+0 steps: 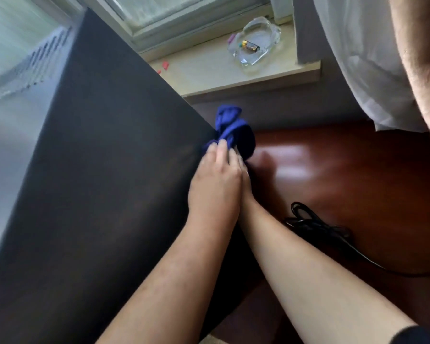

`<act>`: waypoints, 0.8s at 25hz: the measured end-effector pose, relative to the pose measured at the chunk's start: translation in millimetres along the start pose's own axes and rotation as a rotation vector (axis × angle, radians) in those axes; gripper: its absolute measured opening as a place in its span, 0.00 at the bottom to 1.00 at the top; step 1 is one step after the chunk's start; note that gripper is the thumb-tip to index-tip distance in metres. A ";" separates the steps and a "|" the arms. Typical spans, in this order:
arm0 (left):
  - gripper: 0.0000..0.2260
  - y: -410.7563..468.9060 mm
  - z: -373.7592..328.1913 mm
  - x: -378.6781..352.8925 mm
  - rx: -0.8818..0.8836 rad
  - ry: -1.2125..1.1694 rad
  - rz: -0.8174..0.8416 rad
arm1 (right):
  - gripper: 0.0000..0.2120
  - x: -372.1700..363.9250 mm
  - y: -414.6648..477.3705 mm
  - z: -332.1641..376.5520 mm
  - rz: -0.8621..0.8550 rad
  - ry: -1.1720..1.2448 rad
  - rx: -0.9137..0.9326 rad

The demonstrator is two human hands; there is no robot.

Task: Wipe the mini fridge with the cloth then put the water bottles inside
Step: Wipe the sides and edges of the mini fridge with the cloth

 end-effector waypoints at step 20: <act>0.32 -169.2 -3.9 -99.9 0.045 -0.247 0.283 | 0.18 6.8 -220.5 -56.2 0.166 0.956 -0.578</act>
Point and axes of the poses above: each hand's wrist, its own y-axis towards the middle knuckle, its own x-axis out of the back of the hand, z = x × y, the point moved 5 cm from there along y, towards the middle knuckle, and after that the axes turned 9 degrees about z, right-handed, at the moved point
